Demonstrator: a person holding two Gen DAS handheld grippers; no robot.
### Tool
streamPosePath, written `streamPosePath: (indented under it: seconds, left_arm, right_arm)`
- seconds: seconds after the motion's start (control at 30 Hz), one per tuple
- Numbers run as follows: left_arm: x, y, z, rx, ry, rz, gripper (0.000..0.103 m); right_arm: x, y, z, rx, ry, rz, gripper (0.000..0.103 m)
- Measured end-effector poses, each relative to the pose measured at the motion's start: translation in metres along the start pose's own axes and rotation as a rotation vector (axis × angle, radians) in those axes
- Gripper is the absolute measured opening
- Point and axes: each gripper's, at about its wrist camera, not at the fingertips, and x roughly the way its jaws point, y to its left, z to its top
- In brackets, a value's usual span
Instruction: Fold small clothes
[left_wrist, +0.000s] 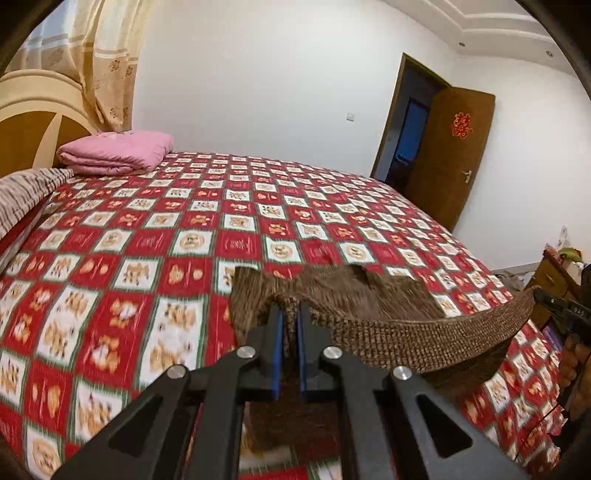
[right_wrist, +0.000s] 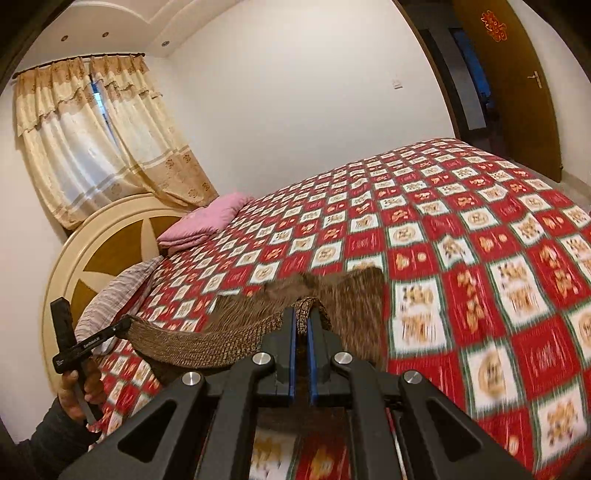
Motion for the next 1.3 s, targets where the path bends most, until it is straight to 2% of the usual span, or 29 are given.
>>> streamPosePath:
  seconds: [0.23,0.4,0.47,0.53,0.57,0.6,0.63,0.67,0.7,0.73,0.77,0.87,0.93,1.0,1.07,1.1,1.13,1.2,1.23,1.3]
  left_arm:
    - [0.081,0.001,0.021,0.075,0.061,0.091,0.007]
    - [0.154,0.011,0.004,0.103,0.174,0.170,0.008]
    - [0.173,0.017,-0.007,0.101,0.214,0.224,0.015]
    - [0.182,0.025,-0.019,0.087,0.256,0.278,0.016]
    - [0.179,0.028,-0.023,0.078,0.257,0.279,0.022]
    - [0.171,0.029,-0.026,0.081,0.243,0.281,0.040]
    - [0.160,0.028,-0.030,0.105,0.217,0.300,0.065]
    - [0.149,0.027,-0.034,0.138,0.185,0.324,0.076]
    - [0.142,0.024,-0.037,0.169,0.160,0.335,0.086]
    - [0.134,0.021,-0.042,0.215,0.138,0.343,0.087]
    - [0.131,0.017,-0.045,0.256,0.139,0.350,0.087]
    - [0.141,0.007,-0.053,0.360,0.180,0.383,0.088]
    - [0.160,-0.003,-0.048,0.432,0.178,0.442,0.091]
    - [0.174,-0.005,-0.031,0.443,0.142,0.523,0.091]
    - [0.191,0.007,-0.008,0.383,0.122,0.629,0.096]
    - [0.196,0.021,0.007,0.292,0.139,0.636,0.097]
    - [0.197,0.032,0.016,0.228,0.157,0.622,0.097]
    - [0.193,0.044,0.023,0.155,0.182,0.584,0.099]
    - [0.189,0.045,0.022,0.154,0.179,0.575,0.102]
    - [0.182,0.042,0.015,0.198,0.168,0.581,0.103]
  right_arm:
    - [0.083,-0.025,0.033,0.019,0.053,-0.066,0.005]
    - [0.157,-0.053,0.027,0.039,0.144,-0.130,0.005]
    - [0.187,-0.063,0.020,0.033,0.196,-0.136,0.005]
    - [0.211,-0.070,0.012,-0.011,0.236,-0.202,0.005]
    - [0.219,-0.069,0.007,-0.050,0.251,-0.241,0.005]
    - [0.222,-0.067,0.002,-0.086,0.272,-0.255,0.006]
    - [0.223,-0.063,-0.002,-0.115,0.290,-0.269,0.014]
    - [0.221,-0.059,-0.007,-0.152,0.302,-0.284,0.035]
    - [0.217,-0.053,-0.014,-0.205,0.310,-0.296,0.050]
    - [0.214,-0.046,-0.020,-0.260,0.311,-0.301,0.076]
    - [0.211,-0.041,-0.026,-0.307,0.302,-0.307,0.082]
    - [0.219,-0.024,-0.041,-0.453,0.339,-0.342,0.082]
    - [0.235,-0.018,-0.042,-0.527,0.349,-0.387,0.082]
    - [0.251,-0.014,-0.027,-0.544,0.336,-0.414,0.082]
    - [0.268,-0.016,0.007,-0.542,0.271,-0.498,0.082]
    - [0.272,-0.019,0.028,-0.520,0.209,-0.566,0.082]
    - [0.273,-0.023,0.042,-0.480,0.177,-0.582,0.082]
    - [0.267,-0.027,0.061,-0.397,0.144,-0.549,0.082]
    - [0.260,-0.029,0.066,-0.355,0.127,-0.528,0.082]
    - [0.251,-0.029,0.061,-0.346,0.124,-0.493,0.082]
